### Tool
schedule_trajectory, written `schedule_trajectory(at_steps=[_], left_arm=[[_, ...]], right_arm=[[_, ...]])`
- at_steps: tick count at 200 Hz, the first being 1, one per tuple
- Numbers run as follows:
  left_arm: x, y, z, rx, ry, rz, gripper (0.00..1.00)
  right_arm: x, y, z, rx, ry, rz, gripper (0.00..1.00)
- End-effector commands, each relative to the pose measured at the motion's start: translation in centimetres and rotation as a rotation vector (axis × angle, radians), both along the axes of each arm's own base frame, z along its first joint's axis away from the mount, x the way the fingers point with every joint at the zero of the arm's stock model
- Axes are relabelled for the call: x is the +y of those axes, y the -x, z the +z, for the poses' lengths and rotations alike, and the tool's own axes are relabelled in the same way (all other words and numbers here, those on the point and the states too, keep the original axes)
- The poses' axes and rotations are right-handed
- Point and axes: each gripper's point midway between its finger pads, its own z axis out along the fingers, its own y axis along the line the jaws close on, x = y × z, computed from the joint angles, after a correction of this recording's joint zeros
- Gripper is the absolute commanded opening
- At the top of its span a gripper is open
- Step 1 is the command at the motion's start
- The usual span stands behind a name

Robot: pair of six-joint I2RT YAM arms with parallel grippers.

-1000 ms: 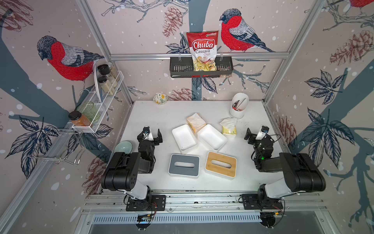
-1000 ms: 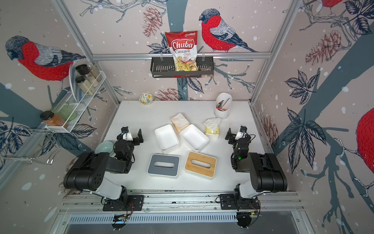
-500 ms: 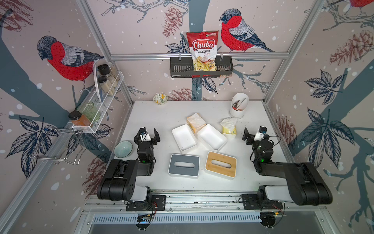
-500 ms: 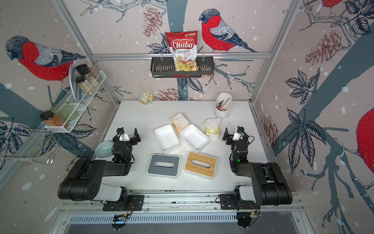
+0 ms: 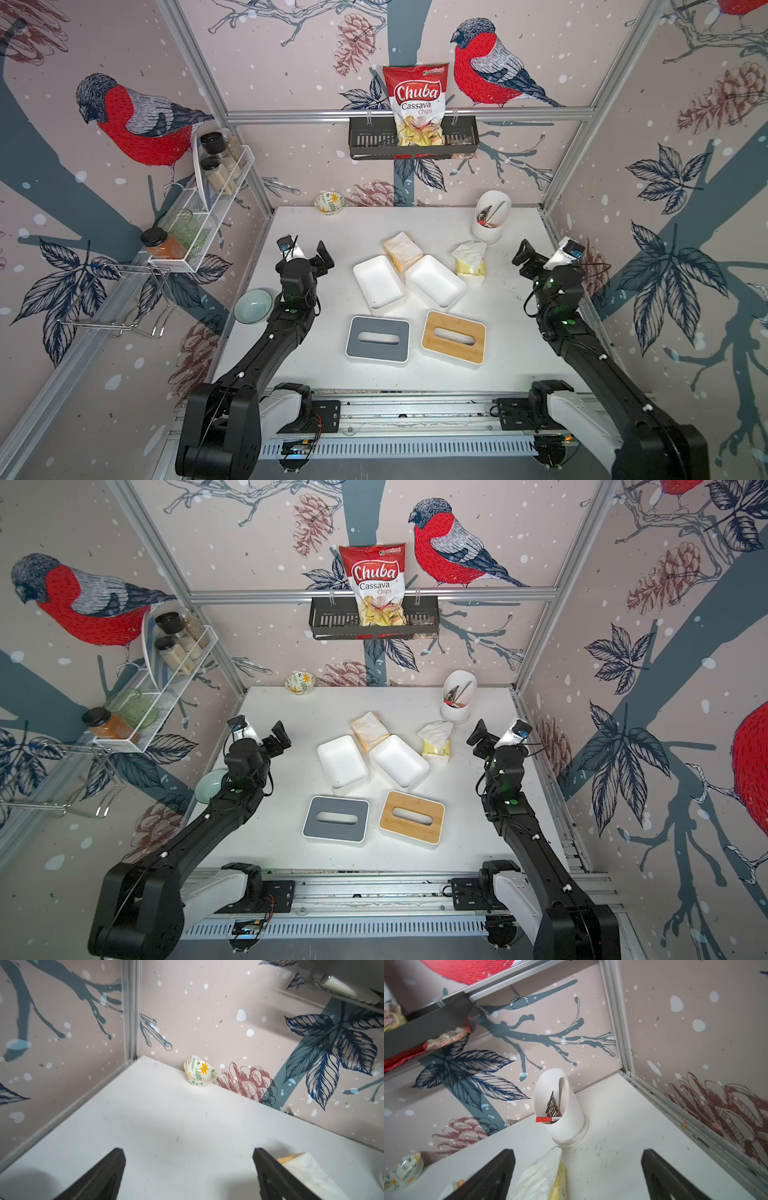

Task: Put the tissue paper into the tissue box
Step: Pick up the paper towel from the center of the board.

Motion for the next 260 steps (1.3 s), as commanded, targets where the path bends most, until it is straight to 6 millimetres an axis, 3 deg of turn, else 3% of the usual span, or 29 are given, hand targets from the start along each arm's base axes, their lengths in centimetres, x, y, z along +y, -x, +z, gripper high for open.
schedule_trajectory(at_steps=[1,16,59,90,117,142,148,168,228,260], left_arm=[[-1.6,0.9,-3.7,0.172,0.08,-0.072,0.99],[-1.8,0.7,-4.1,0.204,0.093,-0.078,0.98],[-5.1,-1.0,-3.4,0.28,0.138,-0.231,0.97],[-5.9,-0.2,-4.3,0.327,0.151,-0.258,0.82],[-6.4,1.0,-5.0,0.349,0.172,-0.281,0.75],[-6.2,1.8,-5.6,0.348,0.168,-0.274,0.75],[-6.0,2.0,-5.8,0.348,0.166,-0.267,0.74],[-6.1,2.3,-6.3,0.34,0.183,-0.266,0.73],[-6.7,2.4,-6.7,0.334,0.207,-0.293,0.73],[-6.8,2.3,-6.6,0.325,0.209,-0.3,0.72]], right_arm=[[0.9,0.9,-2.9,0.151,-0.109,0.097,1.0],[1.3,0.6,-3.1,0.178,-0.151,0.149,1.0],[1.6,-0.1,-6.2,0.319,-0.137,0.201,1.0],[2.3,-0.7,-8.2,0.375,-0.163,0.249,1.0],[2.0,-1.8,-9.8,0.453,-0.169,0.235,1.0],[2.9,-2.8,-10.8,0.5,-0.191,0.286,0.88],[3.0,-2.9,-12.1,0.537,-0.201,0.291,0.85],[3.5,-3.2,-13.4,0.582,-0.221,0.322,0.75],[6.4,-4.4,-16.6,0.694,-0.22,0.43,0.66],[7.5,-4.9,-17.7,0.733,-0.188,0.447,0.55]])
